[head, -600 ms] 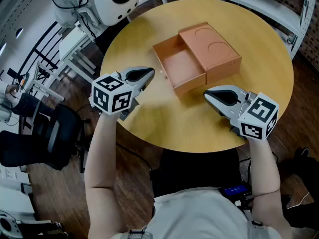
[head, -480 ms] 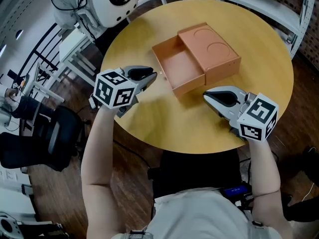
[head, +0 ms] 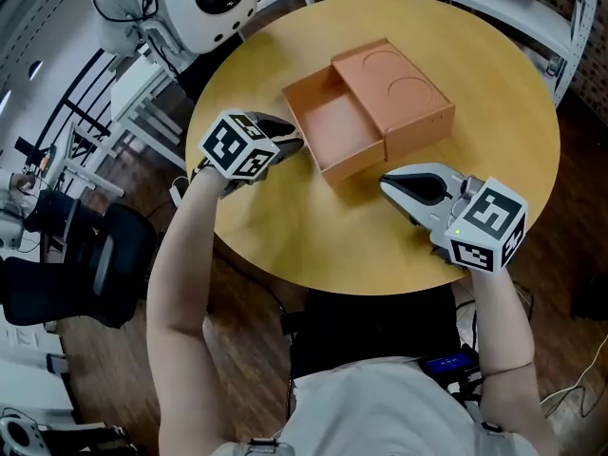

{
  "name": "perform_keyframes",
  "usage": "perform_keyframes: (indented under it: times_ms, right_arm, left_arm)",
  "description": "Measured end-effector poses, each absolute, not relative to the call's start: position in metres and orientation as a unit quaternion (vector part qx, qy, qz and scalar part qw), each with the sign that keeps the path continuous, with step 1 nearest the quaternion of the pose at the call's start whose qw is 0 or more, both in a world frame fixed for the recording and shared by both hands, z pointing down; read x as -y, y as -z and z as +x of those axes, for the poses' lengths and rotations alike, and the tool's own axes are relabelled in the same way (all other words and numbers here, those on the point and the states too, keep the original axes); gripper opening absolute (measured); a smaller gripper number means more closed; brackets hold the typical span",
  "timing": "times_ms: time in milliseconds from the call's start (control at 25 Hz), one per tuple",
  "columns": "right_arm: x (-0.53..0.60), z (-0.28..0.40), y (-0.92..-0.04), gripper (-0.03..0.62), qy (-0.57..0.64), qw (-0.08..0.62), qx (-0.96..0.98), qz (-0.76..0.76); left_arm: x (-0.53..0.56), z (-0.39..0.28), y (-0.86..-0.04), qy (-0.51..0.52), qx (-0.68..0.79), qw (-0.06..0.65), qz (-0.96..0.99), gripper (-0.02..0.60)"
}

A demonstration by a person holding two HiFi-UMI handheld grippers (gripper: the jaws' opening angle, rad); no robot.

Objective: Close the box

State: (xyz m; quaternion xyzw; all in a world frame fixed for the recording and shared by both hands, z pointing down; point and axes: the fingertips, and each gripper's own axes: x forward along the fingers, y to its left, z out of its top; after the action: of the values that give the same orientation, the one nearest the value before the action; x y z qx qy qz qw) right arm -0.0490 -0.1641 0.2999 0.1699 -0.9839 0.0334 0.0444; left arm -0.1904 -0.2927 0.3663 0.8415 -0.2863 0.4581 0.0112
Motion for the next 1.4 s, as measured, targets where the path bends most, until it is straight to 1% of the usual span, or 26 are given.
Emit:
perform_keyframes:
  times_ms: [120,160,440,600,1160,1400]
  right_arm:
    - [0.164,-0.050,-0.299,0.002,-0.033,0.044,0.984,0.169]
    - [0.164,-0.051,-0.299,0.002,-0.033,0.044,0.984,0.169]
    - [0.164,-0.049,-0.298,0.002,-0.032,0.045,0.984,0.170]
    - [0.163,-0.049,-0.300,0.002,-0.032,0.043,0.984,0.168]
    - [0.161,-0.050,-0.301,0.002,-0.029,0.045,0.984,0.170]
    - [0.162,-0.050,-0.302,0.002,-0.029,0.046,0.984,0.170]
  left_arm:
    - [0.297,-0.187,-0.371,-0.481,0.277,-0.017,0.832,0.074]
    - [0.297,-0.188,-0.371,-0.485,0.277,-0.021,0.829,0.072]
    - [0.302,-0.178,-0.360,-0.497,0.278,-0.040,0.821,0.071]
    - [0.307,-0.160,-0.370,-0.498,0.275,-0.031,0.822,0.072]
    - [0.342,-0.089,-0.364,-0.475,0.285,-0.043,0.832,0.072]
    - [0.349,-0.080,-0.365,-0.480,0.297,-0.052,0.824,0.082]
